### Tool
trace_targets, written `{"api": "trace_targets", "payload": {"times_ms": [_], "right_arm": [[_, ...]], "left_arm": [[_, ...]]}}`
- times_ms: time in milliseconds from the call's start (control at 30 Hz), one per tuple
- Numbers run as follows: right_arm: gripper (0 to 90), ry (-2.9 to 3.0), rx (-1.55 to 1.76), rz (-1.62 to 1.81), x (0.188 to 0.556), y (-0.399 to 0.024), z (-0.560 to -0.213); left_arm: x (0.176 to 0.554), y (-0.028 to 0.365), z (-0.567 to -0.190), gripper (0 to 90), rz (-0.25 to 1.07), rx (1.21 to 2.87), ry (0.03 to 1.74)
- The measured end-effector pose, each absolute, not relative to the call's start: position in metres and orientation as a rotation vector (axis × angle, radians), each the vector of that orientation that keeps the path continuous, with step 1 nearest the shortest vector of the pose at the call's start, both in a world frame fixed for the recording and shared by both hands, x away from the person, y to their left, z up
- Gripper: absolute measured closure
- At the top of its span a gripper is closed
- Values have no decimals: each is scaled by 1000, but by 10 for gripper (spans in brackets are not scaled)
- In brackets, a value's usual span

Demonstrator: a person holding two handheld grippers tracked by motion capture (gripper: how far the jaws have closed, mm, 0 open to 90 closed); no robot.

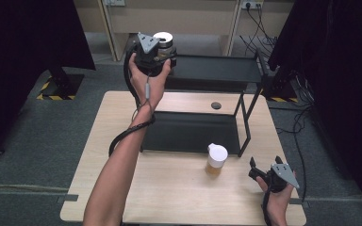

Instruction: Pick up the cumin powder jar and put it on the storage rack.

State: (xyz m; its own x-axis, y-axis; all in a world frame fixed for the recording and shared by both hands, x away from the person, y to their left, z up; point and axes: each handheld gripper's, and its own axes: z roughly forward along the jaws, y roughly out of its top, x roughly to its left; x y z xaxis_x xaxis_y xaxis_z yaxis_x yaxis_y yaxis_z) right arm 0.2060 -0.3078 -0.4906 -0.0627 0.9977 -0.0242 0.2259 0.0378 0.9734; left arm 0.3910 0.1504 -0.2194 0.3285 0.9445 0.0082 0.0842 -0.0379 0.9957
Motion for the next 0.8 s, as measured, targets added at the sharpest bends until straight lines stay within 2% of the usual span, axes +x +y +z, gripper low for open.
{"api": "trace_targets", "payload": {"times_ms": [67, 100, 133, 167, 200, 267, 800], "right_arm": [[44, 1436, 1323, 1113, 206, -308, -491], [44, 1436, 1322, 1113, 206, -308, -491], [44, 1436, 1322, 1113, 206, -308, -491], [44, 1436, 1322, 1113, 206, -308, -491], [44, 1436, 1322, 1113, 206, -308, -491], [44, 1437, 1321, 1111, 206, -307, -491], [44, 1433, 1332, 1114, 206, -308, -490]], "left_arm": [[393, 153, -219, 258, 902, 1431, 1008], [393, 153, -219, 198, 902, 1431, 1008], [393, 153, -220, 198, 893, 1424, 1008], [389, 151, -224, 119, 912, 1392, 1007], [387, 150, -226, 77, 916, 1381, 1008], [383, 150, -226, 40, 936, 1378, 1004], [348, 165, -230, 20, 1003, 1392, 959]]}}
